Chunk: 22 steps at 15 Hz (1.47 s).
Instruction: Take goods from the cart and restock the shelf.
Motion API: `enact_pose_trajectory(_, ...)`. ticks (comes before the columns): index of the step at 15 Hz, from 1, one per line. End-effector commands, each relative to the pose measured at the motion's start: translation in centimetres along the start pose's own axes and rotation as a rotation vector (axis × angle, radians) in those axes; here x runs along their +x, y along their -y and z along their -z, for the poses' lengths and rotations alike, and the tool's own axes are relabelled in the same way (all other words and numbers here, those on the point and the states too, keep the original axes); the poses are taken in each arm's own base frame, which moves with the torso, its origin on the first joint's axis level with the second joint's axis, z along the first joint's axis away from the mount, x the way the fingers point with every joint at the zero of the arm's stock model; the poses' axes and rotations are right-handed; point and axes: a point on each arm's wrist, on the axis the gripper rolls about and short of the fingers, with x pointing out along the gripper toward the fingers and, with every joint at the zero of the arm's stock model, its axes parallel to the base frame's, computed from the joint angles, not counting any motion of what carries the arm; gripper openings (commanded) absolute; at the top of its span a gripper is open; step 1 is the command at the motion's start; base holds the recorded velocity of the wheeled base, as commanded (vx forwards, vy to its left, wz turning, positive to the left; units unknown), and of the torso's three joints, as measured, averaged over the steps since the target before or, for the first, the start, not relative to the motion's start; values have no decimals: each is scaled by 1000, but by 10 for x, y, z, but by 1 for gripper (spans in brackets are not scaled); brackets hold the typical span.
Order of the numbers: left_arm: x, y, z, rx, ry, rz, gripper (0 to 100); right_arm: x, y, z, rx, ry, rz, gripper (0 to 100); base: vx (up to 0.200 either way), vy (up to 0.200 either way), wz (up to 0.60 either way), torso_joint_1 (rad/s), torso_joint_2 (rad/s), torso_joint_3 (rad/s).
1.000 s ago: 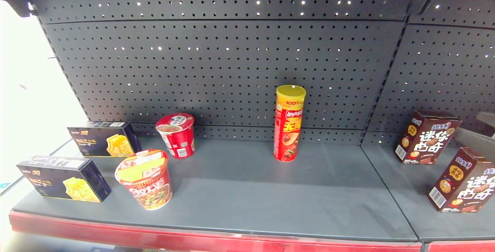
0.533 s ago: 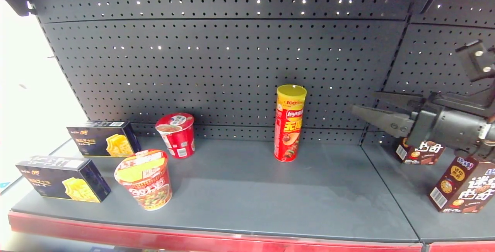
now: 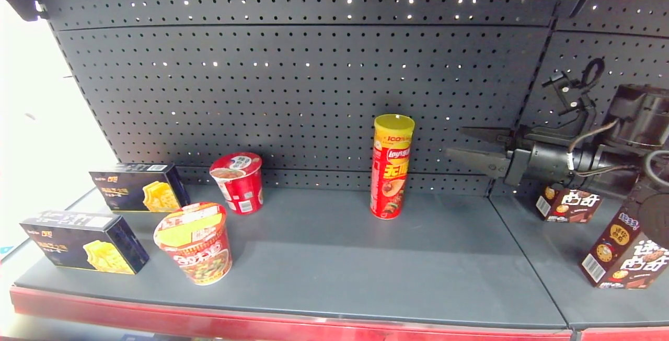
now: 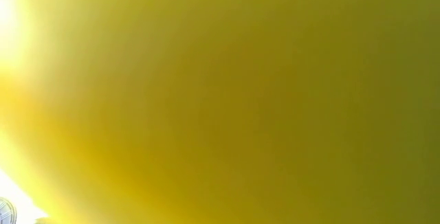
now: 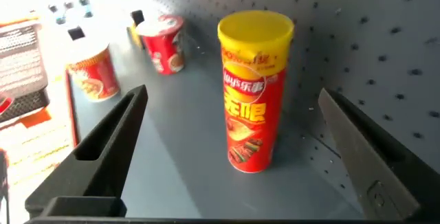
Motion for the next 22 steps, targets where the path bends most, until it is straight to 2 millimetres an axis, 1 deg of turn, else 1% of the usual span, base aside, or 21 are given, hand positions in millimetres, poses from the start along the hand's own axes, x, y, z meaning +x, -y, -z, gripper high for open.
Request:
enact_pose_trajectory(1,0,0,1,-2,-4,0,0,13,16,17,22,-22,-47,100,0,0,0,0,0,0)
enact_pose_trajectory(5,1,0,-1,-3,-3,6,0,36,31,32,24,-24,-78,100,0,0,0,0,0,0)
enact_pose_trajectory(8,-1,0,-1,-36,4,8,0,49,39,42,29,-32,-104,100,0,0,0,0,0,0)
enact_pose_trajectory(11,0,0,0,-48,2,11,0,57,46,50,35,-38,-135,100,0,0,0,0,0,0)
enact_pose_trajectory(15,0,0,0,-48,2,10,0,65,51,56,27,-41,-152,100,0,0,0,0,0,0)
enact_pose_trajectory(16,0,0,0,-48,2,8,0,68,52,63,36,-51,-155,100,0,0,0,0,0,0)
enact_pose_trajectory(18,-1,0,-1,-48,5,9,0,70,54,67,36,-58,-156,100,0,0,0,0,0,0)
enact_pose_trajectory(19,-1,1,-3,-48,13,10,0,74,54,73,41,-64,-161,100,0,0,0,0,0,0)
enact_pose_trajectory(22,-1,0,-2,-50,7,9,0,85,52,78,42,-65,-183,100,0,0,0,0,0,0)
